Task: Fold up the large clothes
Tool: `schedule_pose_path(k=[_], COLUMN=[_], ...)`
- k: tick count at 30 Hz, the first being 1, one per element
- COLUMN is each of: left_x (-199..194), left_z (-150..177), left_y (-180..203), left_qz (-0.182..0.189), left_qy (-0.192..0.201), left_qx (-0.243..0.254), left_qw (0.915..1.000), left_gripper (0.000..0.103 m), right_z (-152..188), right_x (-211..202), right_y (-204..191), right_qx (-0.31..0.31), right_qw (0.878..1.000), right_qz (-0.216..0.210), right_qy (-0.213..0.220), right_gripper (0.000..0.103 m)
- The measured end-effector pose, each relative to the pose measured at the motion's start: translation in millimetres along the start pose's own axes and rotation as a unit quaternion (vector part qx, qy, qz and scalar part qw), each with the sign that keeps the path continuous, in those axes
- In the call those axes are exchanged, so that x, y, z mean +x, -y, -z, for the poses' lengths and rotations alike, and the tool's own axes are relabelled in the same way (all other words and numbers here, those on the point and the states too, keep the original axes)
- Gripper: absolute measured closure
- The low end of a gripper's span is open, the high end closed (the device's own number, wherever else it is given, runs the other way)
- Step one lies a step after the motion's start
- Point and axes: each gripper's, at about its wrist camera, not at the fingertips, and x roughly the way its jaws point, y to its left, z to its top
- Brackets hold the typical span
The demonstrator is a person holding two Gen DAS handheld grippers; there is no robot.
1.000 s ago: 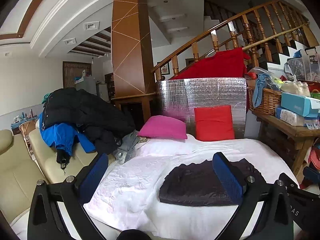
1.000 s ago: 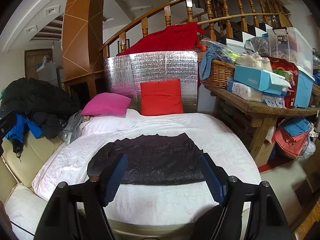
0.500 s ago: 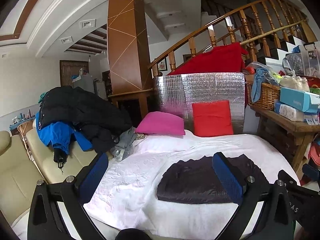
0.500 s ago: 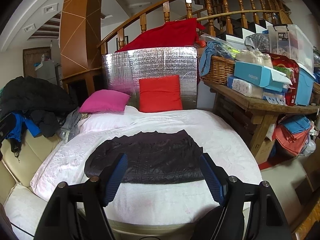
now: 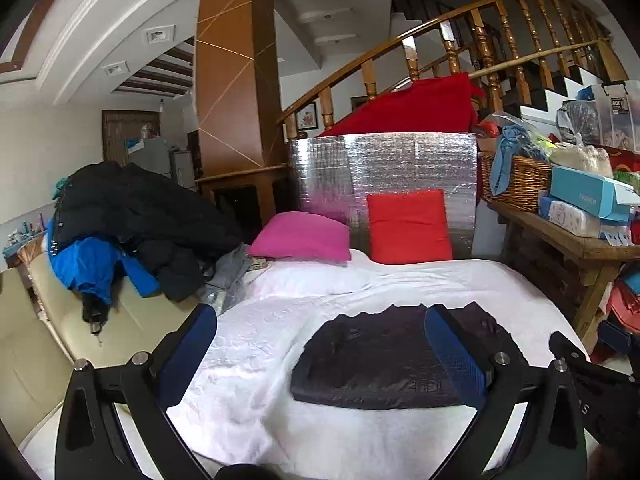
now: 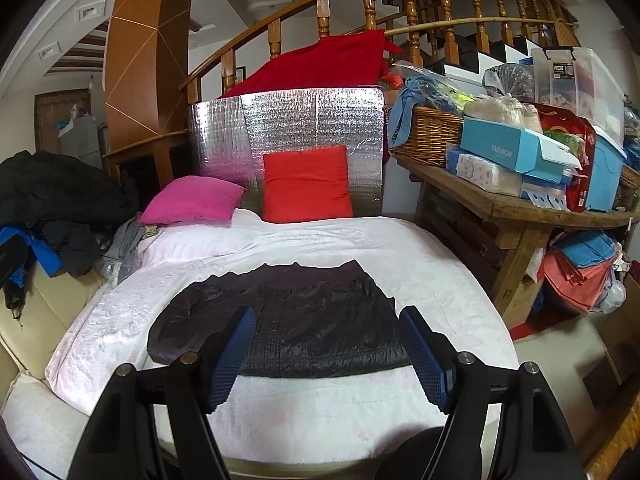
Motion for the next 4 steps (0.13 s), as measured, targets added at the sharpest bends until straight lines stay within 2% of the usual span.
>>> schedule_pose_path(k=[2,4], left_x=[14.6,38.0], left_z=[-0.9,-2.3], left_y=[-2.8,-12.3], left_qz=[0.015,0.008], left_qy=[-0.003,-0.016], left_qx=[-0.01,-0.026], left_qw=[0.9998,0.9995], left_gripper=[0.0,0.0], right_z=[-3.9,-7.8], right_x=[13.7,30.2], right_y=[1.2,8.5], right_qx=[-0.002,0.002], right_qw=[1.0,1.0], right_qz=[0.003,0.005], right_qy=[-0.003,-0.01], right_gripper=[0.025,0.025])
